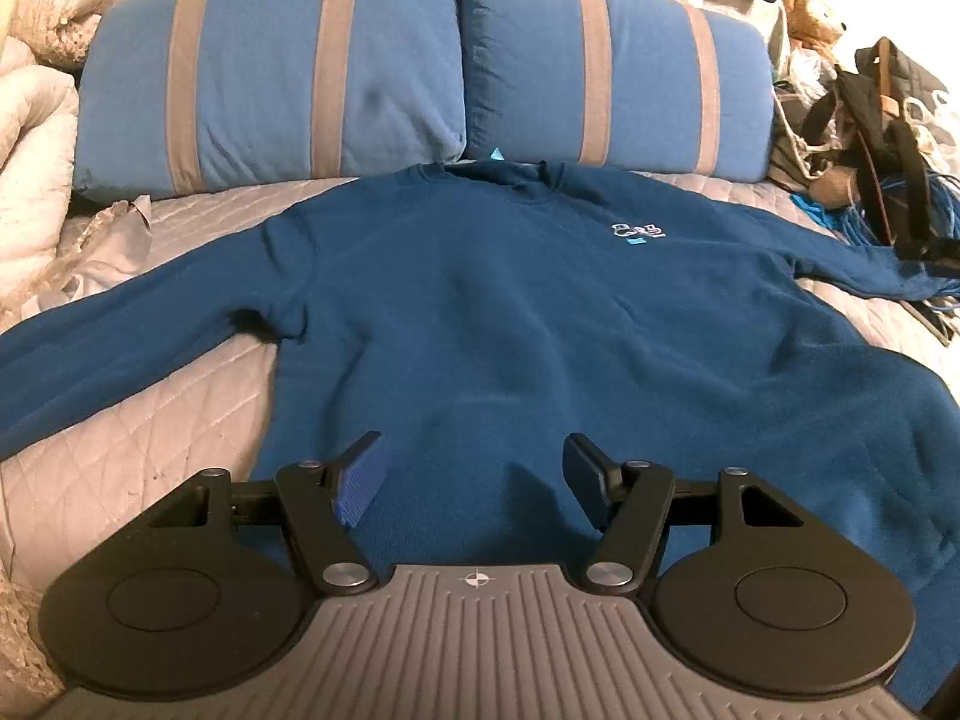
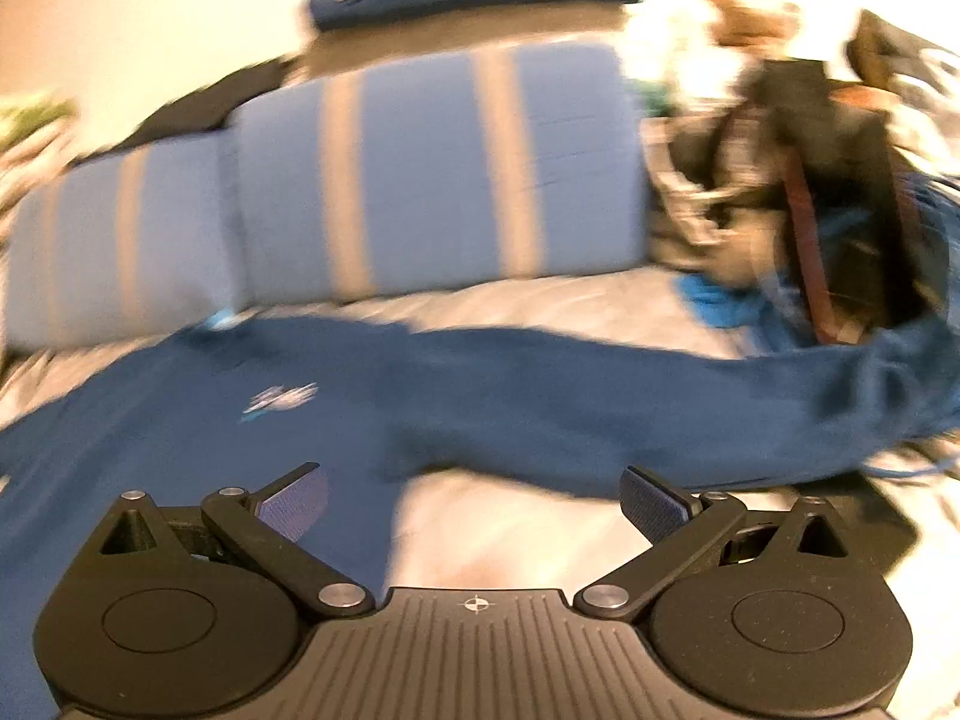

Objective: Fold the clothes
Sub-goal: 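Grasp the cuff of the other sleeve with the right gripper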

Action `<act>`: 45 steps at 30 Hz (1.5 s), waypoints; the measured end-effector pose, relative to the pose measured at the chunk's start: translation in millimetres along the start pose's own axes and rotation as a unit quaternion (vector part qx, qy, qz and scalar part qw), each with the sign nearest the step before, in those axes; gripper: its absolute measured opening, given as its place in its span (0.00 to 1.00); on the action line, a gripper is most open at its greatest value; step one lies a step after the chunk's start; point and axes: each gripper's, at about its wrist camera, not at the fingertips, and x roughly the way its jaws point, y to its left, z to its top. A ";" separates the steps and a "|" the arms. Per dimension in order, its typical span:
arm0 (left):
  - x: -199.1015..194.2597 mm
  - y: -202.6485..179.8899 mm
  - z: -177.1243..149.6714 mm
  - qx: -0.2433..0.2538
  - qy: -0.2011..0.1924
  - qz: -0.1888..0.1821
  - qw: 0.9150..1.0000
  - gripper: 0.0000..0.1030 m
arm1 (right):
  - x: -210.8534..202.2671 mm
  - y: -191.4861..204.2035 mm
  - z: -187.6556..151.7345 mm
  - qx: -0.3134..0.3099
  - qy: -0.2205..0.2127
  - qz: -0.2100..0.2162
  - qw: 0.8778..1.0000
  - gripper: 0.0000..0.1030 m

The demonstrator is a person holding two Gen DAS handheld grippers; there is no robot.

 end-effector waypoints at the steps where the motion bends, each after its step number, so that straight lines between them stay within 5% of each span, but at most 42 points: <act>1: 0.2 -0.4 0.0 0.001 0.000 0.000 1.000 0.62 | -0.7 -15.1 2.8 0.013 -0.006 -0.016 1.000 0.98; 8: 1.7 -2.5 0.4 0.005 0.001 0.001 1.000 0.62 | -3.9 -113.4 18.3 0.099 -0.033 -0.128 0.986 0.81; 15: 1.9 -3.0 1.1 0.006 0.002 0.002 1.000 0.62 | 2.0 -197.1 19.4 0.199 -0.029 -0.179 0.963 0.61; 20: 3.3 -4.8 1.6 0.011 0.005 0.005 1.000 0.62 | 8.0 -223.5 18.1 0.234 -0.032 -0.203 0.950 0.58; 36: 5.4 -6.1 2.6 0.014 0.010 0.007 1.000 0.62 | 48.4 -246.3 18.3 0.333 -0.016 -0.190 0.924 0.41; 45: 5.2 -5.5 2.1 0.012 0.009 0.005 1.000 0.62 | 50.9 -238.5 23.1 0.313 -0.004 -0.215 0.925 0.20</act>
